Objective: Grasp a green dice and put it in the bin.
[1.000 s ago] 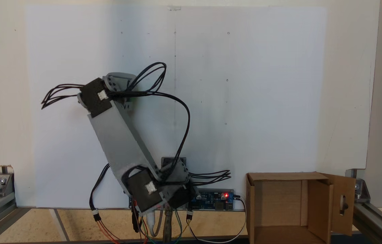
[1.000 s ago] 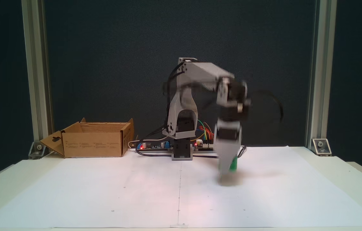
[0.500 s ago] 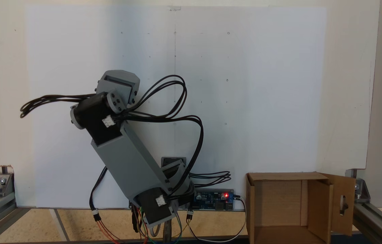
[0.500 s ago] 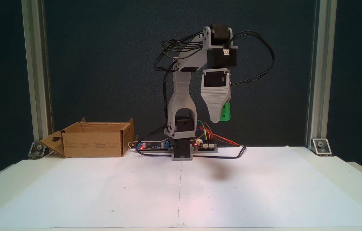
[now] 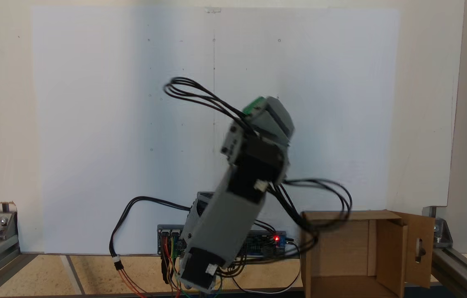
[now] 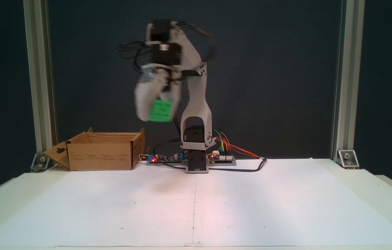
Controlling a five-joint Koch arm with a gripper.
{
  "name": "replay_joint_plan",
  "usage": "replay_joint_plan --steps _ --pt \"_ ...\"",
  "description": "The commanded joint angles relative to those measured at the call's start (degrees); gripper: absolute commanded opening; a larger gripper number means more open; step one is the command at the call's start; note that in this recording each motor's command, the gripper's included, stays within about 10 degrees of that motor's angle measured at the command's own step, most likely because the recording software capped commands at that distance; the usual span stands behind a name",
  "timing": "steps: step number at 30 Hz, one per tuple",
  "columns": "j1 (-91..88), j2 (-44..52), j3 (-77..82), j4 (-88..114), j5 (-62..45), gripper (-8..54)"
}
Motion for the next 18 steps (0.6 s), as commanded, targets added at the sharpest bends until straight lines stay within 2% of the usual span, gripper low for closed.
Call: replay_joint_plan --steps 1,9,18 --pt "9.21 3.34 -1.41 -1.67 -9.65 11.6" --pt "40.94 4.83 -11.78 -1.85 -26.52 11.6" --pt "69.61 -0.35 -13.71 -3.87 -46.14 11.6"
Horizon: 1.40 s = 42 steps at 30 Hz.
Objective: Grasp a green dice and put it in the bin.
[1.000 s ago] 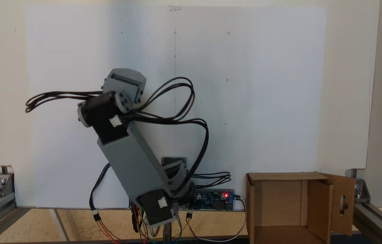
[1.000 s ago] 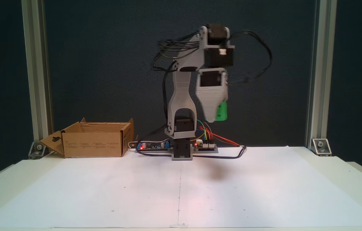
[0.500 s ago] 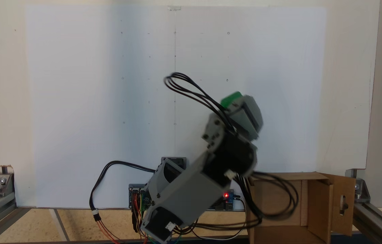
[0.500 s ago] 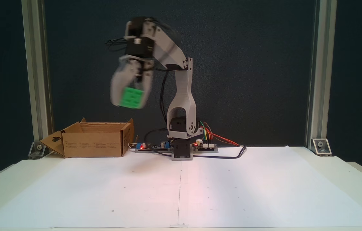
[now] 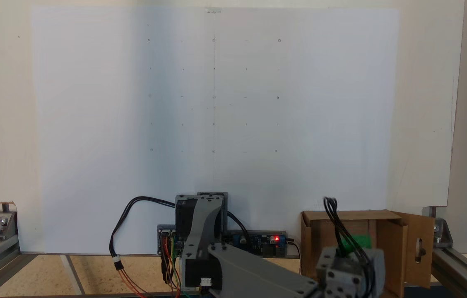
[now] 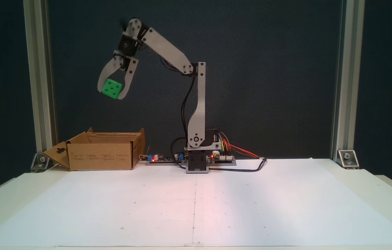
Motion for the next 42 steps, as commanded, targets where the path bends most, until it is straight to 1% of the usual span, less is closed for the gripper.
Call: replay_joint_plan --steps 1,6,13,20,24,28,29,31,32,33,36,38,42 --pt "5.19 -1.93 -2.90 -1.67 -7.73 11.6" --pt "13.18 -7.56 -2.90 -2.72 -13.01 11.6" --pt "16.96 -15.29 -2.72 -5.01 -16.26 11.6" --pt "16.96 -19.16 -2.20 -5.62 -16.52 11.6" --pt "16.96 -19.60 -2.20 -6.59 -16.52 11.6" --pt "16.96 -19.78 -0.79 -6.42 -16.52 20.3" --pt "16.96 -19.78 -0.26 -6.42 -16.52 23.6" --pt "16.70 -19.78 1.05 -6.42 -16.52 33.2" --pt "16.61 -19.78 1.49 -6.42 -16.44 36.3" --pt "16.52 -19.78 1.85 -6.33 -16.44 37.8" --pt "15.91 -19.78 2.11 -6.42 -16.44 37.9" --pt "15.21 -19.78 2.11 -6.42 -16.44 40.2" --pt "12.39 -19.78 2.02 -6.50 -15.38 40.9"
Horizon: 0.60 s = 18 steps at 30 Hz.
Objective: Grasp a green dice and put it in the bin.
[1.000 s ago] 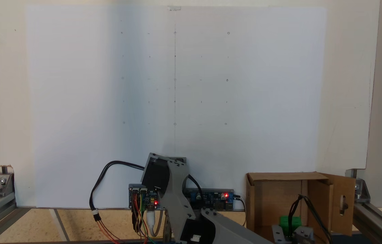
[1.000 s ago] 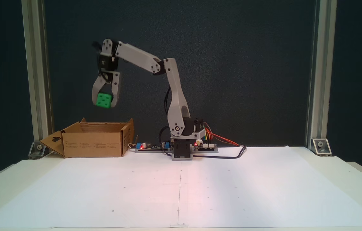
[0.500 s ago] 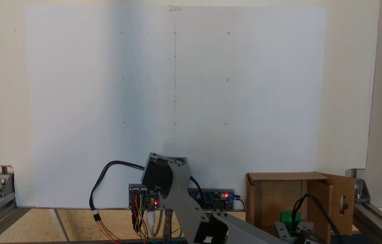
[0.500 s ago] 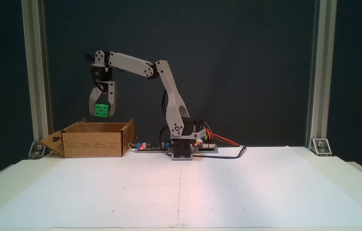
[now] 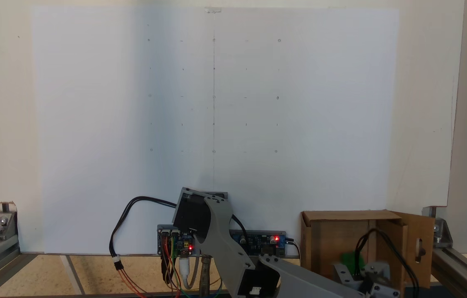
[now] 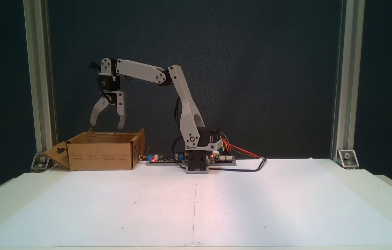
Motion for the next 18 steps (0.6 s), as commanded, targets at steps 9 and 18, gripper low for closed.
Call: replay_joint_plan --steps 9,18 --pt "-22.59 12.04 -0.97 3.25 16.79 41.0" --pt "-54.76 23.64 -0.88 3.34 30.41 42.2"
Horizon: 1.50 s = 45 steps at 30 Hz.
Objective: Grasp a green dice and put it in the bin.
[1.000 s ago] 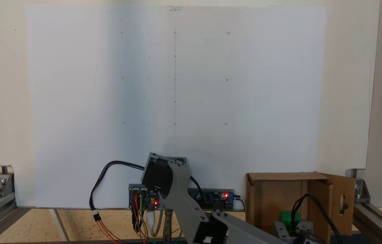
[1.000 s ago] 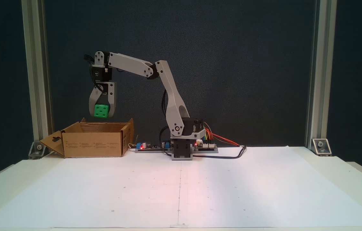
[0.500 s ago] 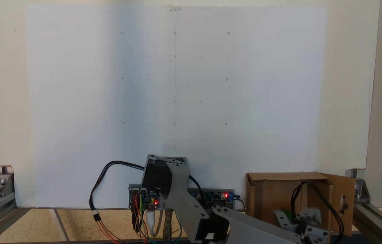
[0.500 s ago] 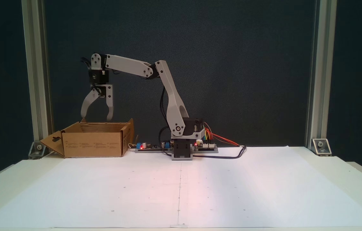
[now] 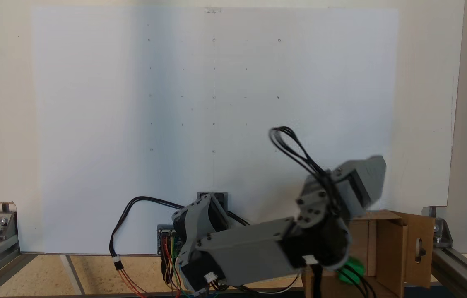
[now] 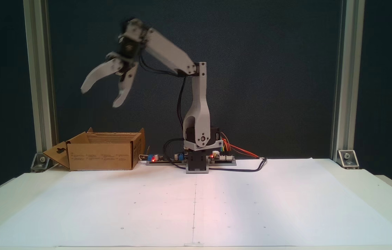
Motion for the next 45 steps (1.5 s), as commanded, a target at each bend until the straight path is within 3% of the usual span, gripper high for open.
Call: replay_joint_plan --steps 1,8,15,21,35,45 --pt "-8.61 3.16 -0.35 0.70 3.96 43.0" --pt "-34.45 9.93 13.01 -3.69 5.45 44.5" --pt "-43.86 23.20 45.53 -27.58 5.19 44.2" --pt "-45.70 28.74 59.94 -44.89 5.01 44.0" --pt "-51.68 44.21 66.62 -81.63 5.27 44.1" --pt "-53.17 45.35 72.86 -100.79 4.92 45.2"
